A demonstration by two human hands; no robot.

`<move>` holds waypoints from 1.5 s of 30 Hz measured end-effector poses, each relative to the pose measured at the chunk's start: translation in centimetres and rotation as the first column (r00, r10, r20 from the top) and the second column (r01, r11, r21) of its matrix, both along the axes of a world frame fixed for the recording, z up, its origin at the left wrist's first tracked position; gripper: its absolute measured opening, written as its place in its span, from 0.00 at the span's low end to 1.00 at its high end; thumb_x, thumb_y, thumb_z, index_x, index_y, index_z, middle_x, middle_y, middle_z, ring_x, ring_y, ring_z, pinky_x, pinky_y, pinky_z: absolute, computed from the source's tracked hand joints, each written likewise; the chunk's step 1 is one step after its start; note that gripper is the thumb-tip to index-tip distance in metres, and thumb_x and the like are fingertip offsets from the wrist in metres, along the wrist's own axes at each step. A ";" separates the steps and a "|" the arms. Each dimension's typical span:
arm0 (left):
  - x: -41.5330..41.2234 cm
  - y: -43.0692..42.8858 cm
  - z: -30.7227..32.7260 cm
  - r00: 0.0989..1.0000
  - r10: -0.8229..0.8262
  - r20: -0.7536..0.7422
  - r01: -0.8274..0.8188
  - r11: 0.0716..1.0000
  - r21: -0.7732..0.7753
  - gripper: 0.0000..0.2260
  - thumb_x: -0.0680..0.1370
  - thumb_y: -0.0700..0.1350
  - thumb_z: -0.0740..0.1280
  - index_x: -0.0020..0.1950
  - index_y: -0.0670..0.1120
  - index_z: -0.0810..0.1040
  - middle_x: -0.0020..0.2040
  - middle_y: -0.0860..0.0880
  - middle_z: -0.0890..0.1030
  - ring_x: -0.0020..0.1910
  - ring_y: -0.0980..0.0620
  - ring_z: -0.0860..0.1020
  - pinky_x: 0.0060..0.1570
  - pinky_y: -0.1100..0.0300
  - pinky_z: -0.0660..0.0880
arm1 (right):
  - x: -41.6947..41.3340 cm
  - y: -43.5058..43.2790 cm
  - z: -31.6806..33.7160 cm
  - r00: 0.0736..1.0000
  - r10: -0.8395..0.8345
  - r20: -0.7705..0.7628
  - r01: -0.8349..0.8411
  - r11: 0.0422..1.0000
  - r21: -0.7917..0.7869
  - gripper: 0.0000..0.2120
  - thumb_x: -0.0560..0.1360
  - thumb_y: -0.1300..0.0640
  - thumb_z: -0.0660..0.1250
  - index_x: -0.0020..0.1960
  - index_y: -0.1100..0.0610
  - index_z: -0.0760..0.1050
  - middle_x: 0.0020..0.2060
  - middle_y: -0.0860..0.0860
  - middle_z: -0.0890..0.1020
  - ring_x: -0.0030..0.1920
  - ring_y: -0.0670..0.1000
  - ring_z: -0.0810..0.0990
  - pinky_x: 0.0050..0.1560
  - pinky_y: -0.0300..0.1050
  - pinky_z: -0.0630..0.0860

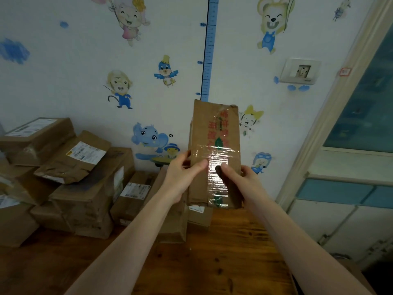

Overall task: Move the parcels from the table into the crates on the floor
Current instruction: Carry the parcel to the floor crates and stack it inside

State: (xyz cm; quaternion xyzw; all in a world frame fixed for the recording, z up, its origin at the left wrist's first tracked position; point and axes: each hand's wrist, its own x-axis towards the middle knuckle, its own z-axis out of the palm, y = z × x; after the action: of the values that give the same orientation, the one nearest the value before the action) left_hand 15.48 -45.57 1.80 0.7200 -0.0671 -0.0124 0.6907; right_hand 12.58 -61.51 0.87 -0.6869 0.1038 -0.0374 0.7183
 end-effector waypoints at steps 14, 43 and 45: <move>0.2 -0.4 0.1 0.989 0.015 0.148 -0.031 0.994 0.106 0.26 0.70 0.50 0.75 0.63 0.49 0.67 0.54 0.56 0.75 0.52 0.60 0.76 0.50 0.64 0.75 | 0.6 -0.2 0.1 0.997 0.020 0.068 -0.018 0.999 -0.038 0.22 0.69 0.51 0.73 0.60 0.52 0.72 0.53 0.47 0.81 0.52 0.48 0.80 0.52 0.45 0.78; -0.4 0.9 0.9 0.970 -0.175 0.171 0.150 0.977 0.150 0.30 0.73 0.44 0.72 0.71 0.46 0.63 0.55 0.57 0.75 0.50 0.65 0.75 0.46 0.71 0.75 | -0.5 -0.5 3.2 0.996 0.059 0.061 -0.065 0.994 0.089 0.25 0.66 0.34 0.61 0.55 0.48 0.73 0.53 0.49 0.80 0.56 0.52 0.77 0.59 0.57 0.74; -0.8 0.9 1.4 0.982 -0.145 0.120 0.136 0.988 0.075 0.29 0.69 0.54 0.70 0.66 0.46 0.66 0.55 0.55 0.75 0.52 0.61 0.75 0.49 0.69 0.73 | -0.4 -0.5 3.5 0.998 0.053 0.028 -0.056 0.991 0.117 0.22 0.67 0.37 0.64 0.54 0.50 0.73 0.52 0.50 0.80 0.54 0.52 0.77 0.58 0.56 0.74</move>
State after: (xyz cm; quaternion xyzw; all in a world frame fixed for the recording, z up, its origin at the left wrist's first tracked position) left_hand 14.73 -44.66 3.22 0.7354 -0.1607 -0.0181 0.6581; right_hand 12.22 -62.05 4.34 -0.6452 0.0781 -0.0198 0.7597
